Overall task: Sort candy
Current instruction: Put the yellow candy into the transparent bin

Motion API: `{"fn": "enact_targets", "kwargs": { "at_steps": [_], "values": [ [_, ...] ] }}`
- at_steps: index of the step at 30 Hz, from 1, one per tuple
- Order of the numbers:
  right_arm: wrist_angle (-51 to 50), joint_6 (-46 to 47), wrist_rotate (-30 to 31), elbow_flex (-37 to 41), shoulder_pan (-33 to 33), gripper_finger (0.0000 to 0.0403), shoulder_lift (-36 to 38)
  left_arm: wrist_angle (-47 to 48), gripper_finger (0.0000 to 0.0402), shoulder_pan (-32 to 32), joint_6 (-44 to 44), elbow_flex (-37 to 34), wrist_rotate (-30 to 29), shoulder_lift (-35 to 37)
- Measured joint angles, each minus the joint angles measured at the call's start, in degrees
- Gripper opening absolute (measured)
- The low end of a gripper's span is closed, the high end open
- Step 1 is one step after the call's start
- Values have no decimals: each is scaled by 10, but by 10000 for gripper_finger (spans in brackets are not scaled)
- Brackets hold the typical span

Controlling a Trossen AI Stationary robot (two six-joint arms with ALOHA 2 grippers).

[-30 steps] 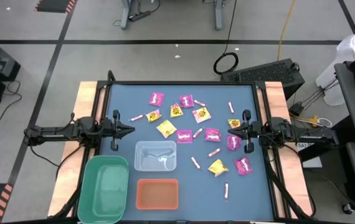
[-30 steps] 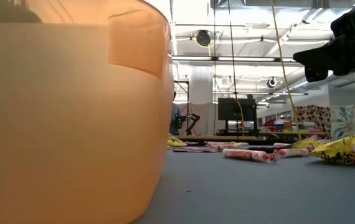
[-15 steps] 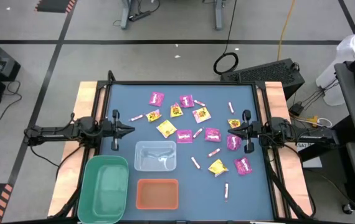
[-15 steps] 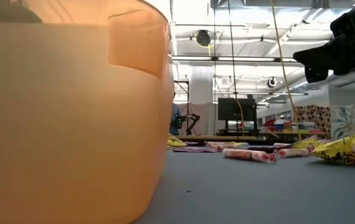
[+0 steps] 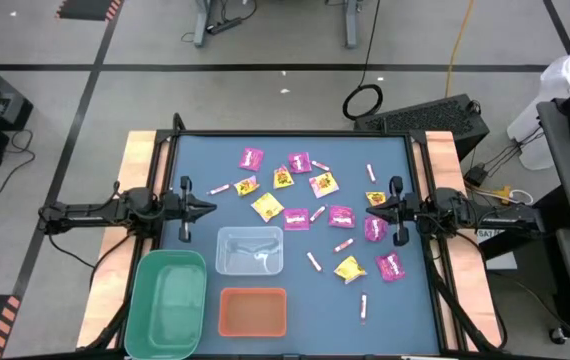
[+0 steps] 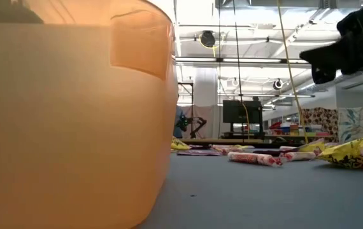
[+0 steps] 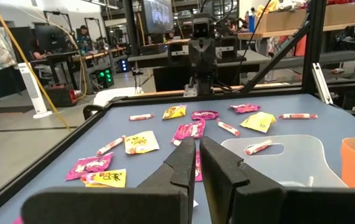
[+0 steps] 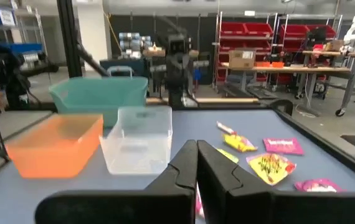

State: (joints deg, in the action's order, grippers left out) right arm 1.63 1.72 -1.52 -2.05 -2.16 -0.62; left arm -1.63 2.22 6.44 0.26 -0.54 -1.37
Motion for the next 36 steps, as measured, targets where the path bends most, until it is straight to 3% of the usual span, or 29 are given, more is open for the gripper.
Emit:
{"fn": "enact_targets", "kwargs": {
  "at_steps": [5,10,21,36],
  "values": [
    [-29,20,4,-47,0,0,-5,0,31,0,0,0,0,0],
    [-133,41,60,-133,0,0,-37,0,31,0,0,0,0,0],
    [-197,72,77,-314,0,0,-175,0,31,0,0,0,-7,0],
    [-202,113,57,-397,0,0,-350,3,31,0,0,0,-8,0]
  ]
}}
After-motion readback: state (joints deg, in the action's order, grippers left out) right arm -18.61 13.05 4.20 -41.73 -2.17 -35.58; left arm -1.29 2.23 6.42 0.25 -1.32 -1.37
